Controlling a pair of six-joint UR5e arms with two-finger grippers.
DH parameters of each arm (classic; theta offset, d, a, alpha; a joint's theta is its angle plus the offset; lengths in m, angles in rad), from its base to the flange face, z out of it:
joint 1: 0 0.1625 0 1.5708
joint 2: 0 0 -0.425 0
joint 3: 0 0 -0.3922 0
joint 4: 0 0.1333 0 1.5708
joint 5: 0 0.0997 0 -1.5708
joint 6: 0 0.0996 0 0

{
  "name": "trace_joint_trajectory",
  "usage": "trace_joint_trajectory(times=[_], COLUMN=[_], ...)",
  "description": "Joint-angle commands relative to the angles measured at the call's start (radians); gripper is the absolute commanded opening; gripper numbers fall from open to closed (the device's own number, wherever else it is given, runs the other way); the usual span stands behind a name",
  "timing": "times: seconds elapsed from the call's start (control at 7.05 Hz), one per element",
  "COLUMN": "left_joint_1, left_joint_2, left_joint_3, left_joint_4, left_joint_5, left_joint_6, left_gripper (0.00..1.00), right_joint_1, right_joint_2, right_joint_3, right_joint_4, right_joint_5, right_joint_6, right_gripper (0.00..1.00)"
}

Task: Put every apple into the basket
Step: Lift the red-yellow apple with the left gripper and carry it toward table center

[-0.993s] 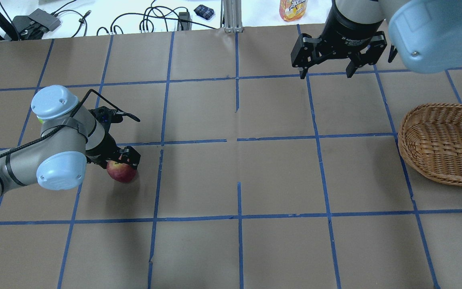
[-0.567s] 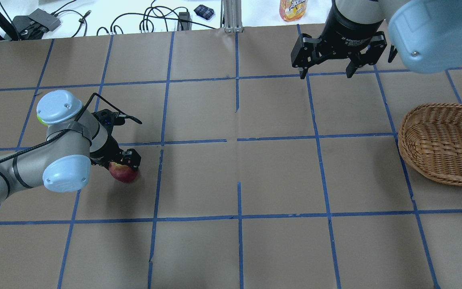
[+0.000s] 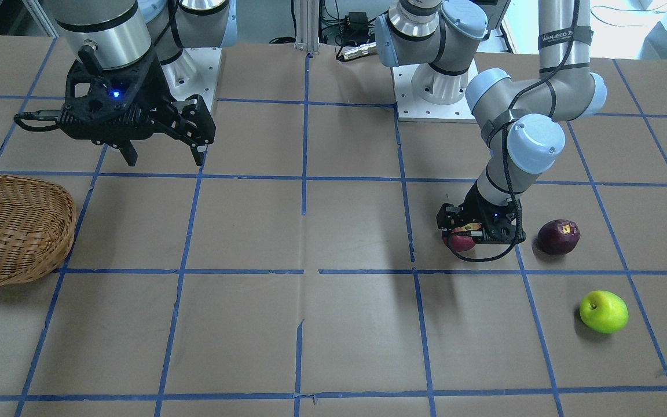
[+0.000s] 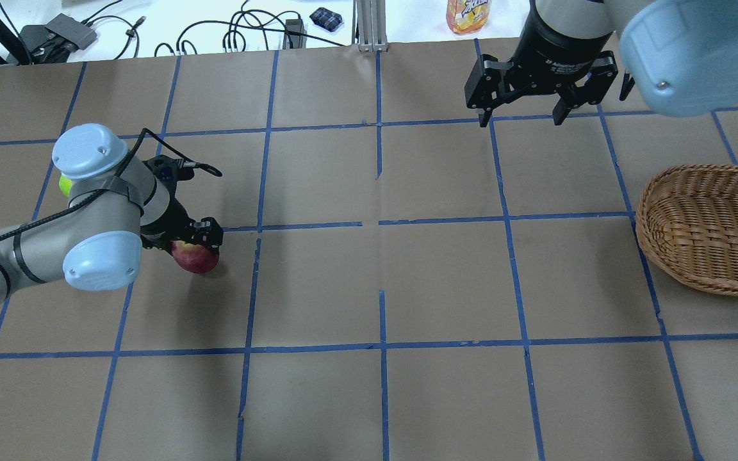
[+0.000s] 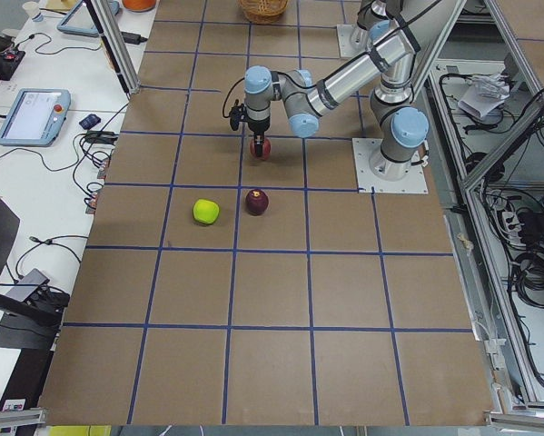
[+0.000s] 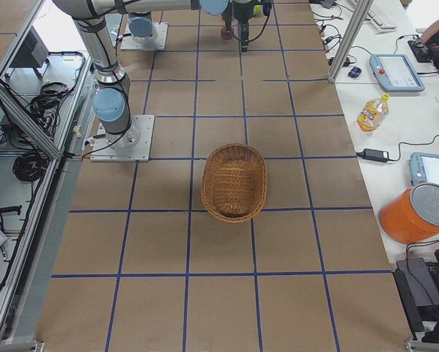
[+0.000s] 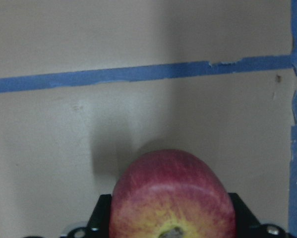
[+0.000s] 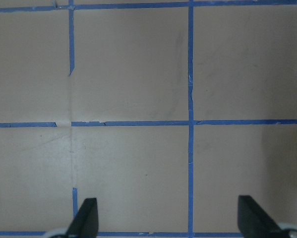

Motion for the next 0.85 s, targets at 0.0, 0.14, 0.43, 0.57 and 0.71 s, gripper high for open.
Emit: trace_joint_trajectory(times=[0.0,0.14,0.43,0.57,0.71], left_joint_1=[-0.177,-0.280,-0.452,-0.496,-0.535], left_joint_2=[-0.019,-0.059,-0.160,-0.221,-0.275], left_joint_3=[0.185,0.253,0.382,0.408,0.413], left_joint_4=[-0.153,-0.152,-0.117,-0.073,-0.015], left_joint_5=[-0.026,-0.030,-0.034,-0.042,-0.040], left_joint_6=[-0.219,-0.383,-0.630,-0.658,-0.662], left_gripper=[0.00,0.00,0.00,0.00,0.00], right_joint_1=[0.000,0.000,0.002,0.003,0.003], right_joint_2=[0.000,0.000,0.003,0.008,0.009], right_joint_3=[0.000,0.000,-0.008,-0.003,0.000], right_joint_4=[-0.002,-0.002,0.000,0.000,-0.002], right_joint_5=[0.000,0.000,0.002,0.002,0.003], right_joint_6=[0.000,0.000,0.011,0.015,0.015], right_gripper=[1.00,1.00,1.00,1.00,1.00])
